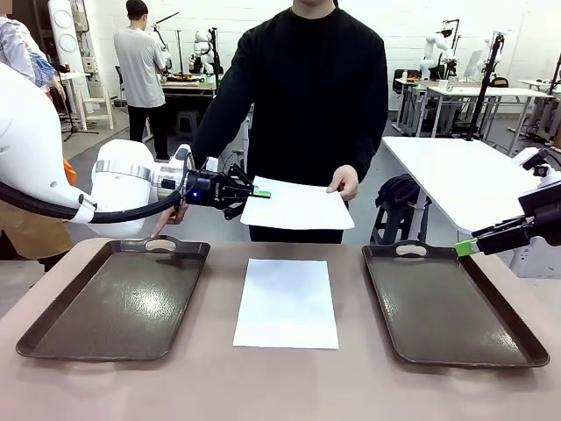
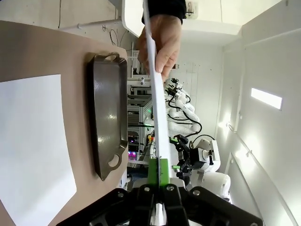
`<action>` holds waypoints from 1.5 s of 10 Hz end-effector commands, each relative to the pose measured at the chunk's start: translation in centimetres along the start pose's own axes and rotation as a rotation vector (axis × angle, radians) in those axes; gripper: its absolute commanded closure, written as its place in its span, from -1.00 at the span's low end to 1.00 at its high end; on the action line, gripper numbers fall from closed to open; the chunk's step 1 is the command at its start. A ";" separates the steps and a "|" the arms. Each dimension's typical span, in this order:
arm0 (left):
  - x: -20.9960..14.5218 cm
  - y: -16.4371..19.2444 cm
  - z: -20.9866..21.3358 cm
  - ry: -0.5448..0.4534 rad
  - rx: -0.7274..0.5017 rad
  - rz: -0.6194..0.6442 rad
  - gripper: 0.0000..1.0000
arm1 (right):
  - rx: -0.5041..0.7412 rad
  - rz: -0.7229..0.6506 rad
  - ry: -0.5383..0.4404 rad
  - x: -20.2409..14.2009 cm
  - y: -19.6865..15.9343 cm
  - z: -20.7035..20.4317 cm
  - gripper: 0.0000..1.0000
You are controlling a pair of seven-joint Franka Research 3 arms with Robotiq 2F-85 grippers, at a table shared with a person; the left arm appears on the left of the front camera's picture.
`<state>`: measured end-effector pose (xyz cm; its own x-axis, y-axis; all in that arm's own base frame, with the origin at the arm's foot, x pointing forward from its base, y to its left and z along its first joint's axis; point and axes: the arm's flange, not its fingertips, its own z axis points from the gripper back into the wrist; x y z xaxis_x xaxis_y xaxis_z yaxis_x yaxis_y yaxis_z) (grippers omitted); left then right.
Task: Sort the A4 documents.
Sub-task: Receive the A4 Paper, then place the A4 Paper in the designated Handle tray.
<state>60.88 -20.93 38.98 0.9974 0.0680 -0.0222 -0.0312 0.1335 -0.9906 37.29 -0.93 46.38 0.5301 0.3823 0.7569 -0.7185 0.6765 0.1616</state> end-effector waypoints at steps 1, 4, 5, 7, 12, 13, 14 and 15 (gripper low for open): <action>0.2 0.1 0.2 -0.015 0.004 0.006 1.00 | 0.014 0.014 -0.013 0.1 -0.6 -0.3 -1.00; 0.2 0.1 0.2 -0.015 0.004 0.006 1.00 | 0.014 0.014 -0.013 0.1 -0.6 -0.3 -1.00; 0.2 0.1 0.2 -0.015 0.004 0.006 1.00 | 0.014 0.014 -0.013 0.1 -0.6 -0.3 -1.00; 0.2 0.1 0.2 -0.015 0.004 0.006 1.00 | 0.014 0.014 -0.013 0.1 -0.6 -0.3 -1.00; 0.2 0.1 0.2 -0.015 0.004 0.006 1.00 | 0.014 0.014 -0.013 0.1 -0.6 -0.3 -1.00; 0.1 0.1 0.3 -0.006 0.002 0.002 0.98 | 0.014 0.014 -0.013 0.1 -0.6 -0.3 -1.00; 0.3 -0.1 0.1 -0.001 0.033 -0.040 0.98 | 0.014 0.014 -0.013 0.1 -0.6 -0.3 -1.00; 0.1 -0.6 0.2 0.034 0.066 -0.080 0.98 | 0.014 0.014 -0.013 0.1 -0.6 -0.3 -1.00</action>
<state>60.92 -20.68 39.11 0.9986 0.0534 0.0002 -0.0085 0.1625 -0.9867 37.27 -1.01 46.29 0.5286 0.3890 0.7545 -0.7212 0.6746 0.1575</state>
